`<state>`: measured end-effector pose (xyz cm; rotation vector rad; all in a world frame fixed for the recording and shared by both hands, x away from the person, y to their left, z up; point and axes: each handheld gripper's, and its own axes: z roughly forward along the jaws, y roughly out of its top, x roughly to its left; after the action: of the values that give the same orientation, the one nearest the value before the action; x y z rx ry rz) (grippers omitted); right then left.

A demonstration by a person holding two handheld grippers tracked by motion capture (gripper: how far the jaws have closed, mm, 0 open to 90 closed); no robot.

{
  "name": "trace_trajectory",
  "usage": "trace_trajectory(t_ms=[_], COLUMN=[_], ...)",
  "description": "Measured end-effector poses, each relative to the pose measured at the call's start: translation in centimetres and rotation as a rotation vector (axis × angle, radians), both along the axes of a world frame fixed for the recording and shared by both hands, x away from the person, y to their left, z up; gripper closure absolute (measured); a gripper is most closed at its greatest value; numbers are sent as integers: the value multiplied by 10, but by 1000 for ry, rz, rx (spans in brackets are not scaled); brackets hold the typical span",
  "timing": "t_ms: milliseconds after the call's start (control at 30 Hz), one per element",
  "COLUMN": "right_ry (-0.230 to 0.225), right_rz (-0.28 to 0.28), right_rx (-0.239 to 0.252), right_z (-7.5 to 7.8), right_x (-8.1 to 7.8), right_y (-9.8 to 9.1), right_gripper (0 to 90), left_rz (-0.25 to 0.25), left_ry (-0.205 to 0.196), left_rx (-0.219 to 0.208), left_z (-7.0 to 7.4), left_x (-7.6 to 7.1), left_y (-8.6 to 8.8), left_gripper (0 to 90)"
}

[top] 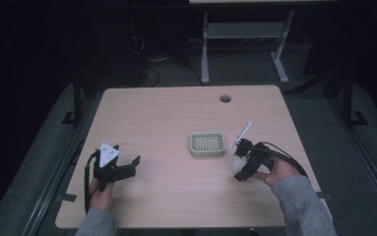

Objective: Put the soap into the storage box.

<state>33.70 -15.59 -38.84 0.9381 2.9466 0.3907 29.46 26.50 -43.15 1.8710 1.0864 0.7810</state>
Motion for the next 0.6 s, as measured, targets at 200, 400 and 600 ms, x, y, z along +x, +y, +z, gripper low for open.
trace_trajectory(t_ms=[200,400,600], right_ry=[-4,-9,-15], right_rz=[6,13,24], right_rx=[4,0,6], right_z=[6,12,23], right_x=[6,13,21], right_y=[4,9,17], right_gripper=[234,234,234], left_rz=[2,0,4], left_ry=[-1,-3,-4], left_rx=[-4,-4,-9], left_z=[0,0,1], left_x=[0,0,0], left_y=[0,0,0], left_gripper=[148,148,148])
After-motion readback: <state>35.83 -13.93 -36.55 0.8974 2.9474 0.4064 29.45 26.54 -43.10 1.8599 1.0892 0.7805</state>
